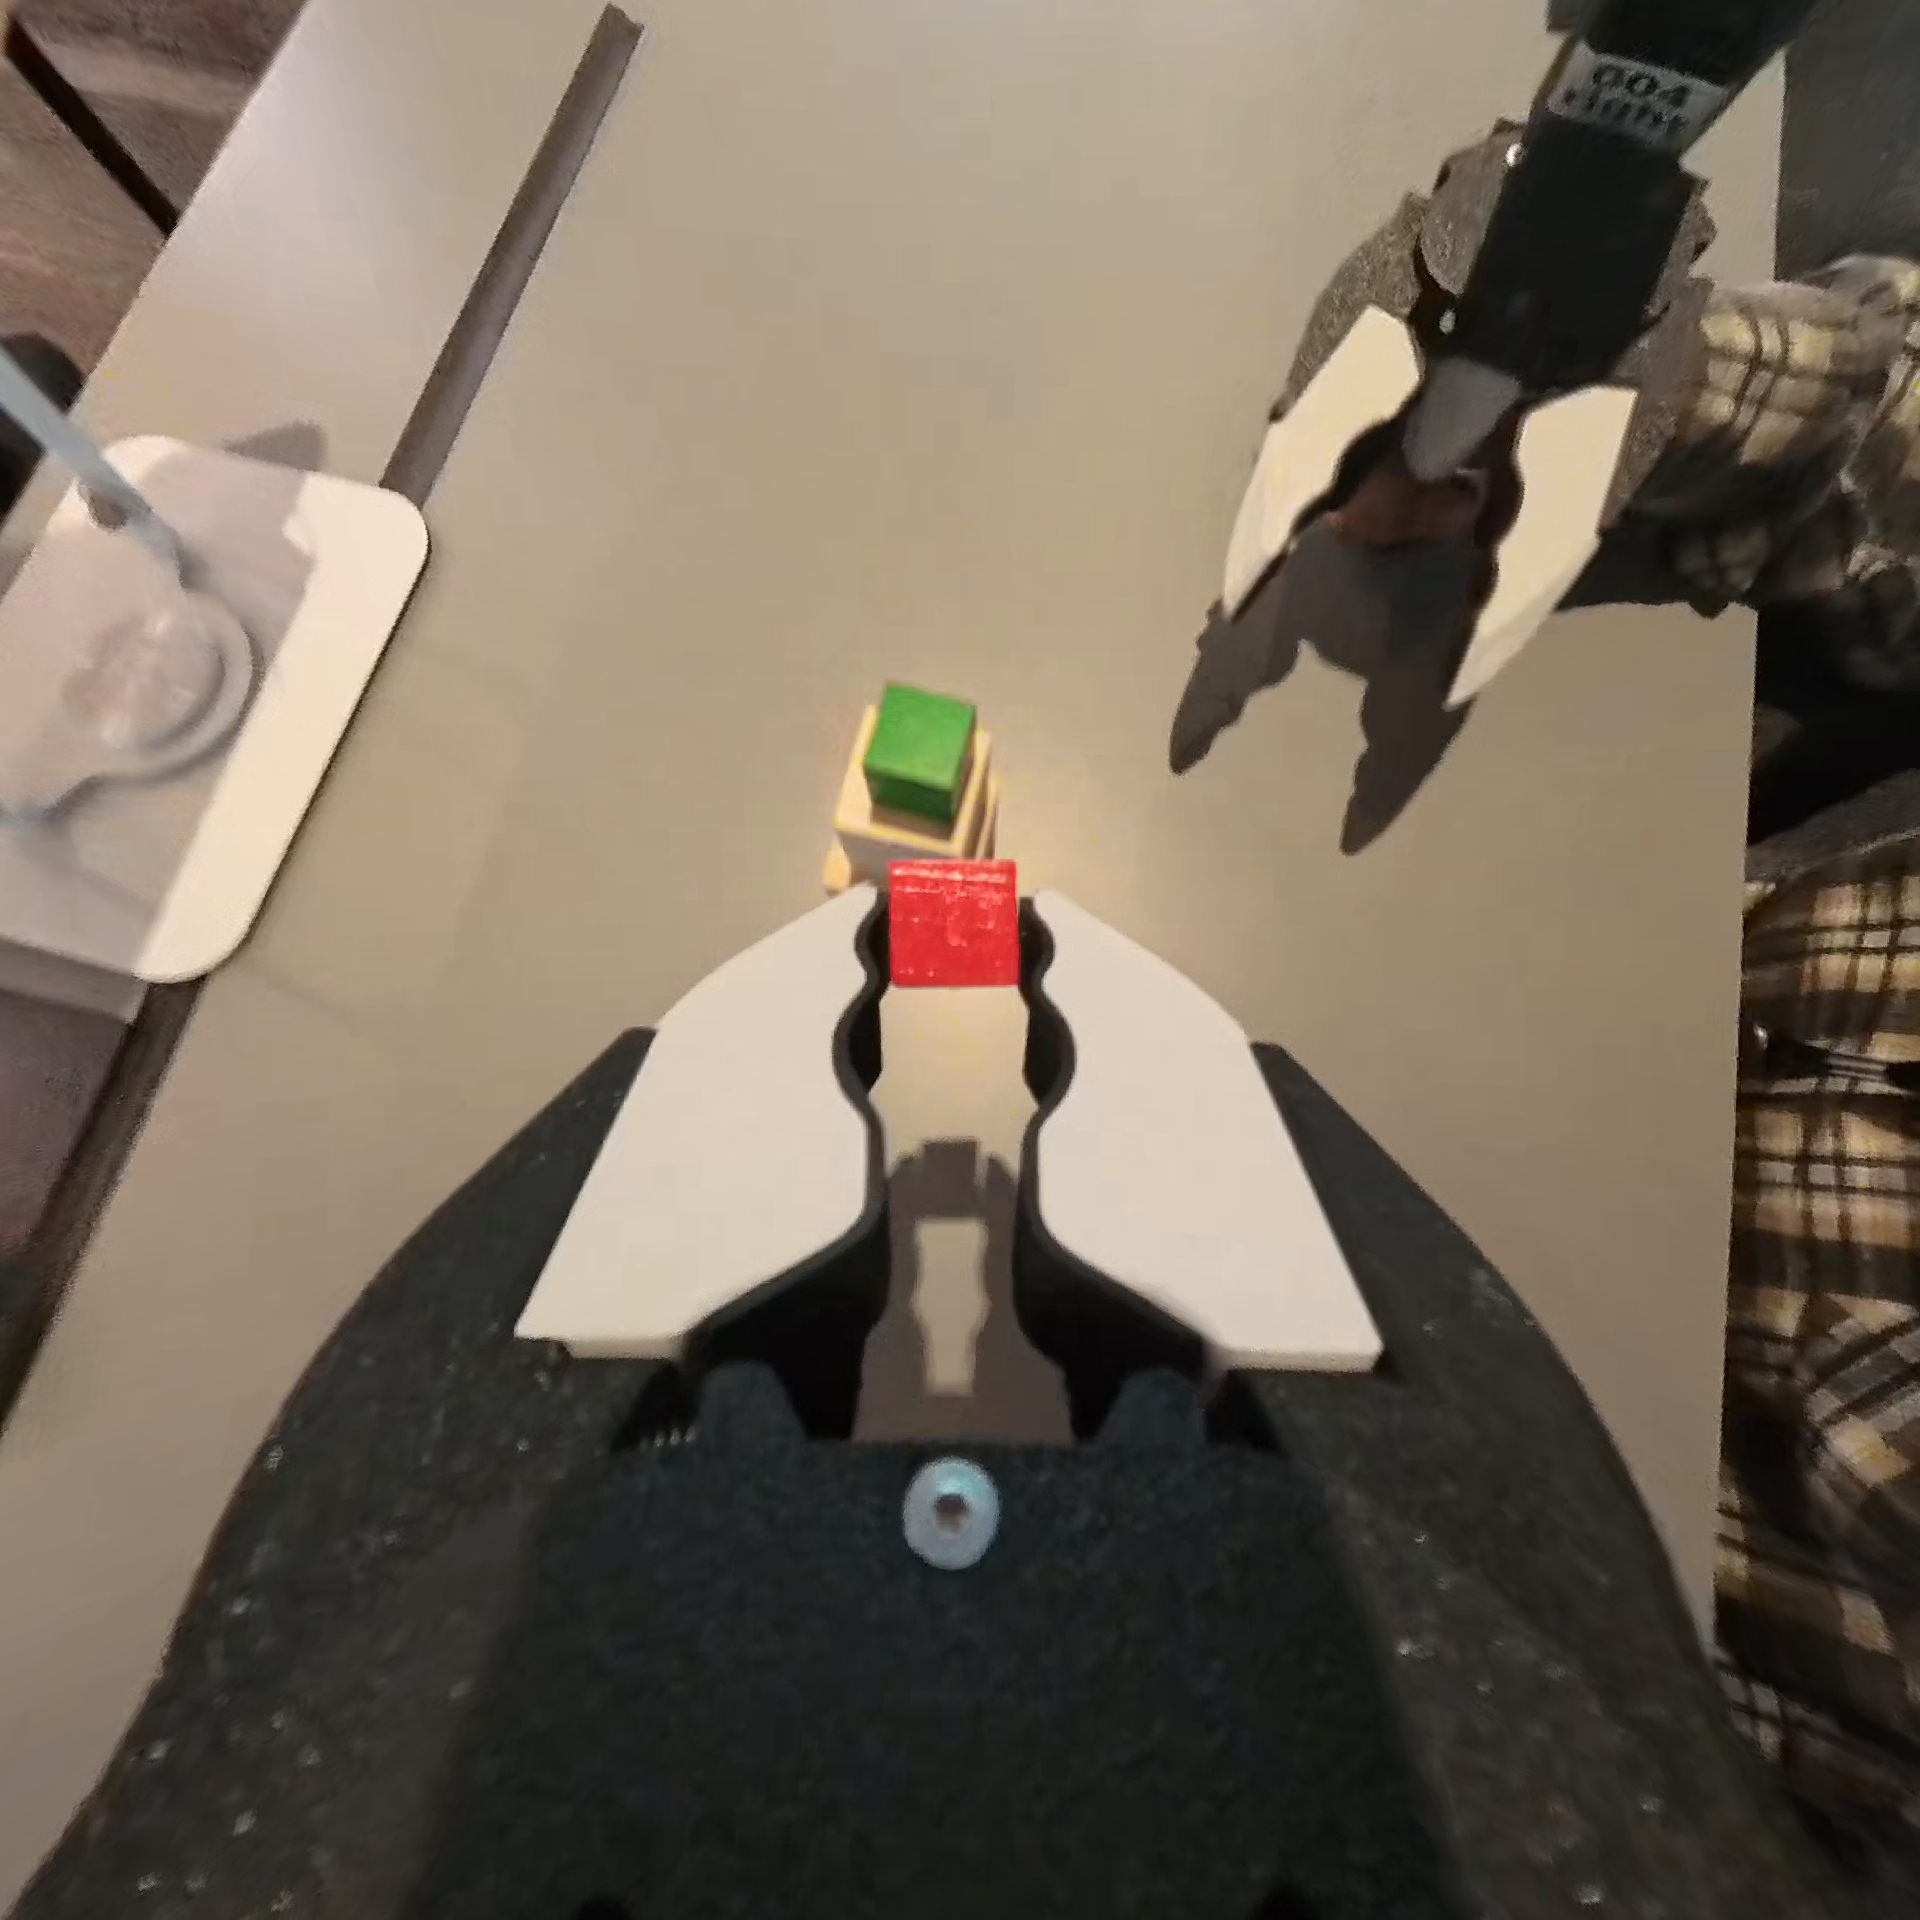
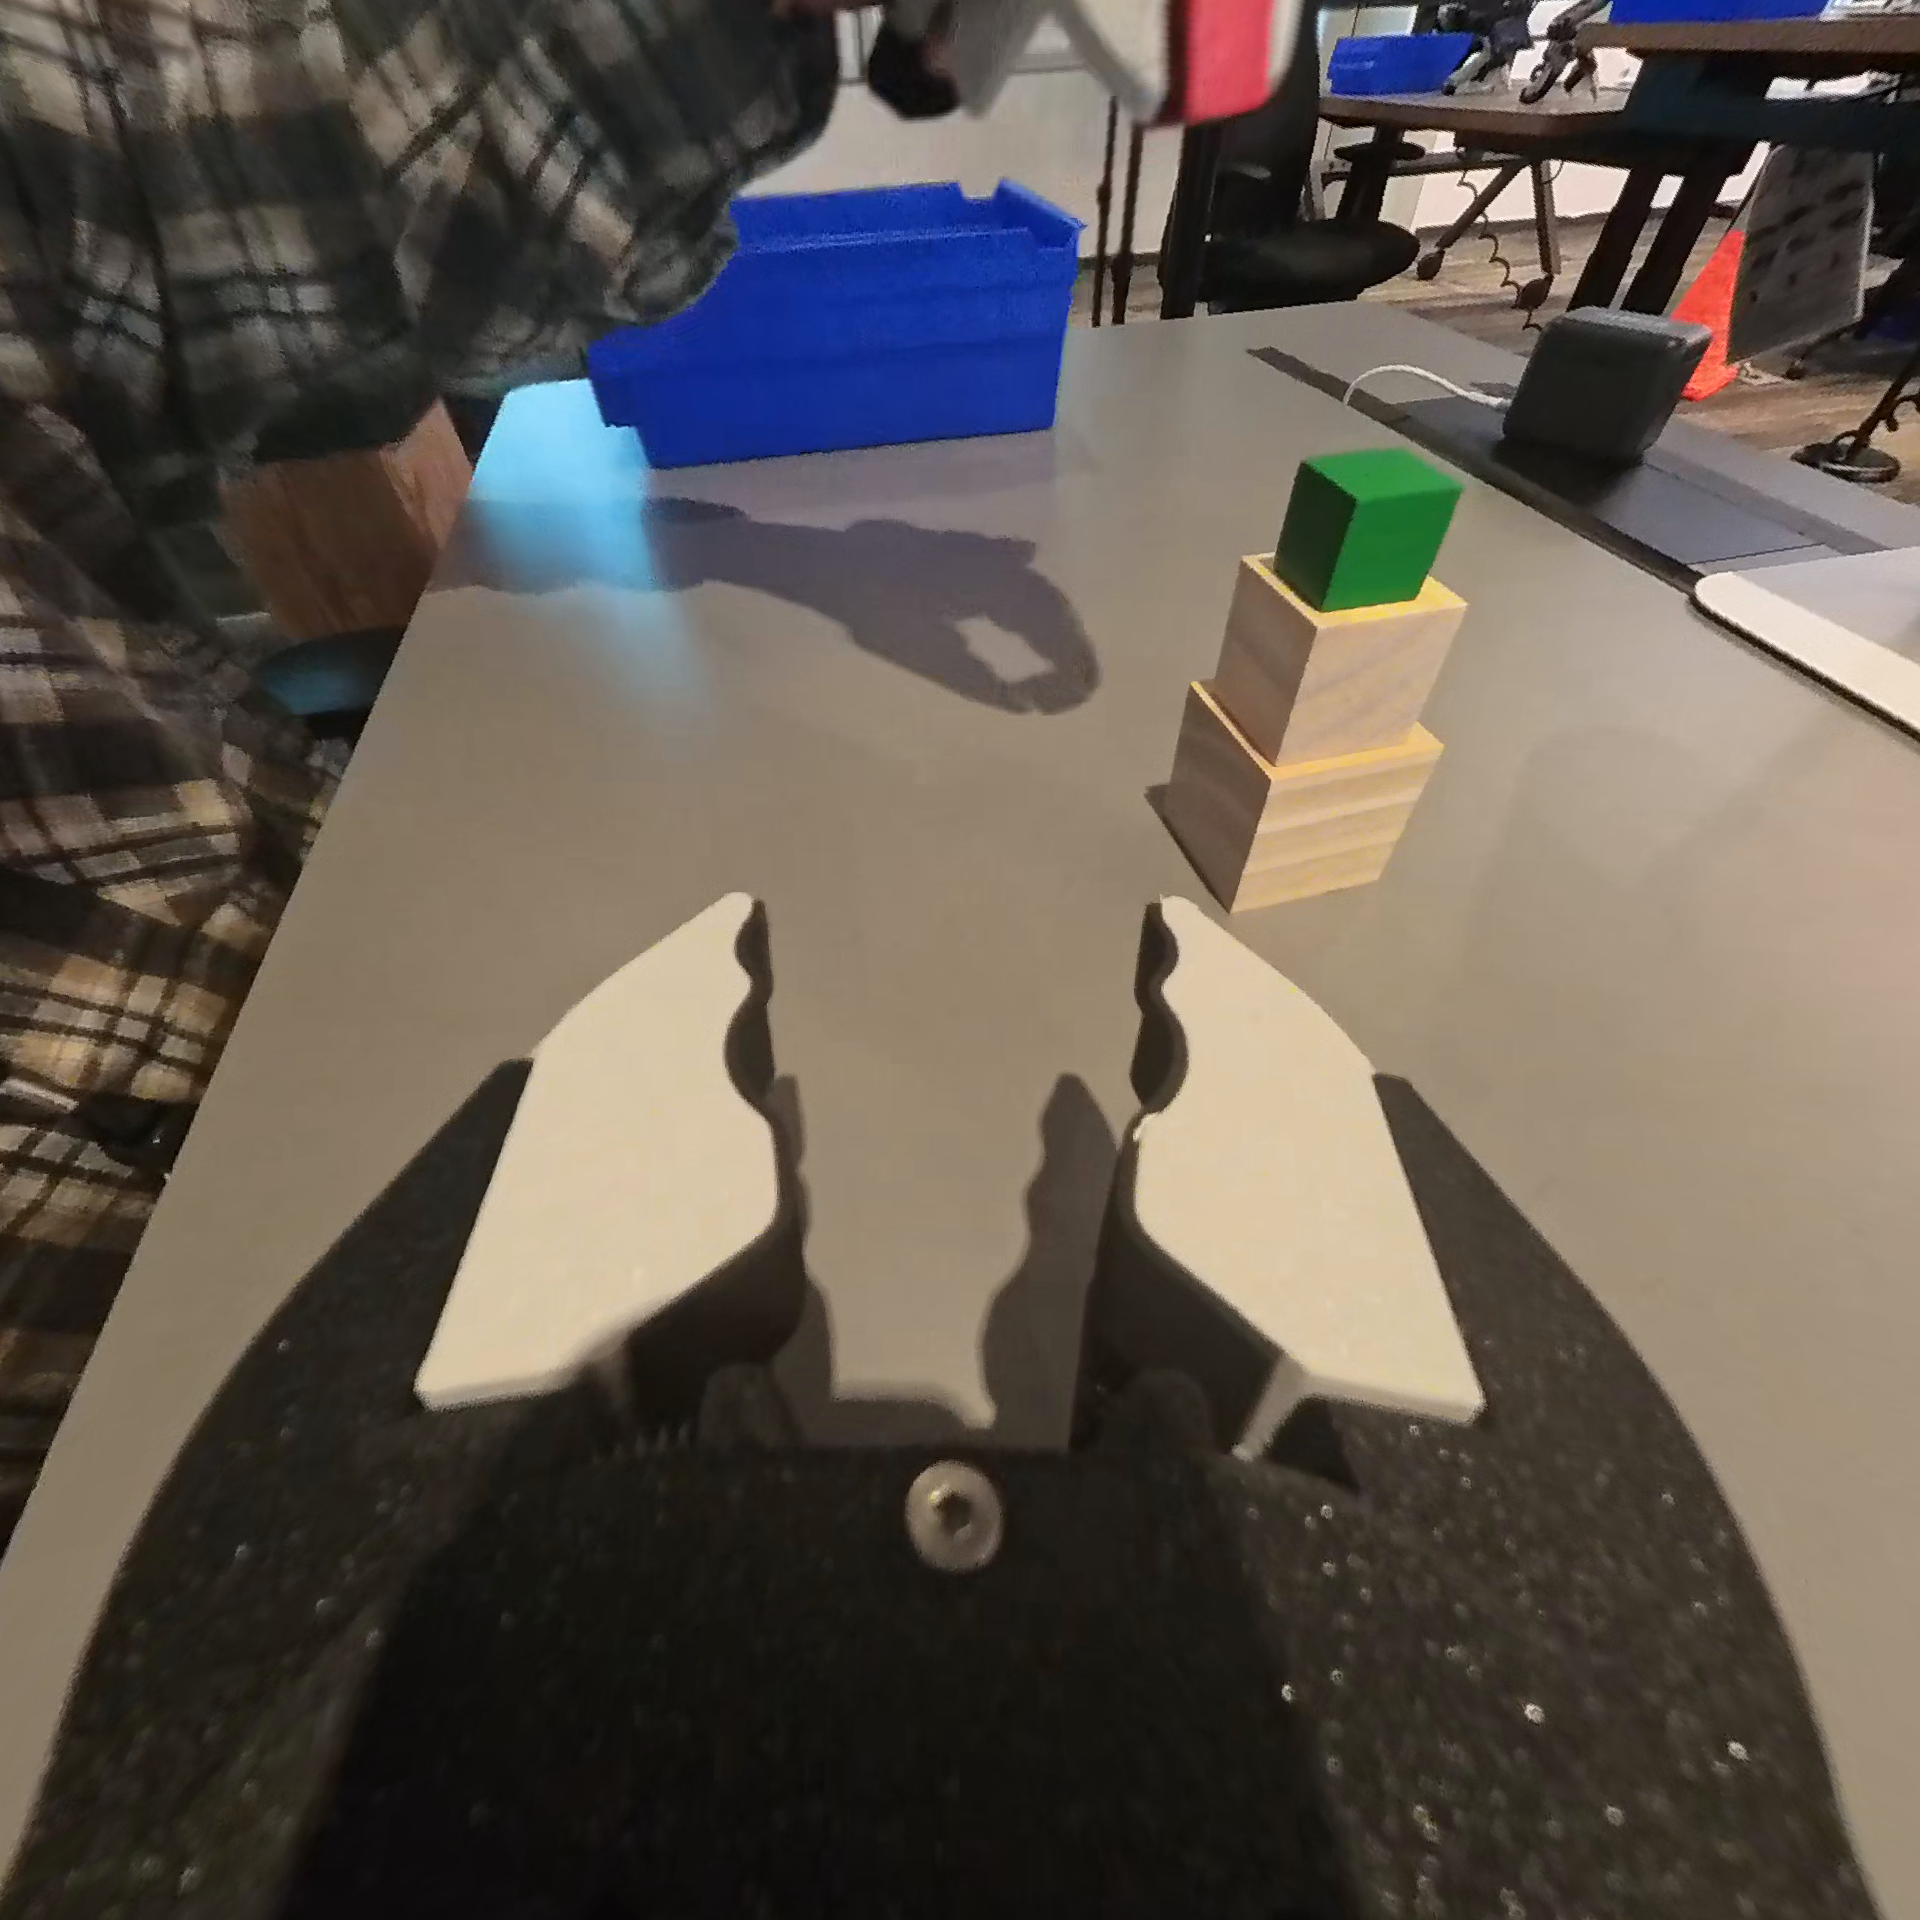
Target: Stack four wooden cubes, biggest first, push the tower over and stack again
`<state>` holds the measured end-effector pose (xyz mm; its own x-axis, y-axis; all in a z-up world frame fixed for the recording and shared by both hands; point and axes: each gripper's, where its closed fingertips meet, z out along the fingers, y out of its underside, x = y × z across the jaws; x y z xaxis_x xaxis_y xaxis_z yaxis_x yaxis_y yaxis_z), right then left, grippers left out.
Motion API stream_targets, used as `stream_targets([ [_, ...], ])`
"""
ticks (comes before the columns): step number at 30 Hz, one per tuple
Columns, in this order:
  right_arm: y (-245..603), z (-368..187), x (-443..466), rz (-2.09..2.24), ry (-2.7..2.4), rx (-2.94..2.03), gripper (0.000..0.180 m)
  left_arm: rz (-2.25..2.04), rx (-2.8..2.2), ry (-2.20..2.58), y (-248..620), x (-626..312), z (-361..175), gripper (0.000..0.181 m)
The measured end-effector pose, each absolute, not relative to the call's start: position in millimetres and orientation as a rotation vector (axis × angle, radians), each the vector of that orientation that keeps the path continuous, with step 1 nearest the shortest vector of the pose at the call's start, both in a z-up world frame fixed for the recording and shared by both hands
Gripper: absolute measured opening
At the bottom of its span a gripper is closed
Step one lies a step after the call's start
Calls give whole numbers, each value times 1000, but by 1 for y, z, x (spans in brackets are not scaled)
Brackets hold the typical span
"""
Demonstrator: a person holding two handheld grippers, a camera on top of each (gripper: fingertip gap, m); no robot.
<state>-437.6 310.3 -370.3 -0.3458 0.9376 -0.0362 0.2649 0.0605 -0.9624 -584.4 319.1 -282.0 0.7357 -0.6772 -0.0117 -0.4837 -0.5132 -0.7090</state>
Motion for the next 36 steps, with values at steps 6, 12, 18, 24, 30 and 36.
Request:
stream_targets([
  [6, 311, -371, -436, 1314, -1696, -1215, 67, -353, -2263, 1020, 357, -559, -299, 23],
  [12, 316, -369, -433, 1332, -1679, -1220, 67, -405, -2258, 1090, 367, -549, -317, 23],
  [18, 314, -371, -433, 1328, -1689, -1222, 67, -422, -2274, 1103, 371, -549, -323, 23],
  [24, 313, -371, -434, 1332, -1693, -1224, 67, -413, -2278, 1126, 370, -549, -326, 23],
  [30, 312, -371, -434, 1334, -1694, -1224, 67, -429, -2266, 1161, 369, -548, -328, 23],
  [36, 312, -371, -434, 1335, -1696, -1225, 67, -435, -2265, 1177, 370, -547, -328, 23],
])
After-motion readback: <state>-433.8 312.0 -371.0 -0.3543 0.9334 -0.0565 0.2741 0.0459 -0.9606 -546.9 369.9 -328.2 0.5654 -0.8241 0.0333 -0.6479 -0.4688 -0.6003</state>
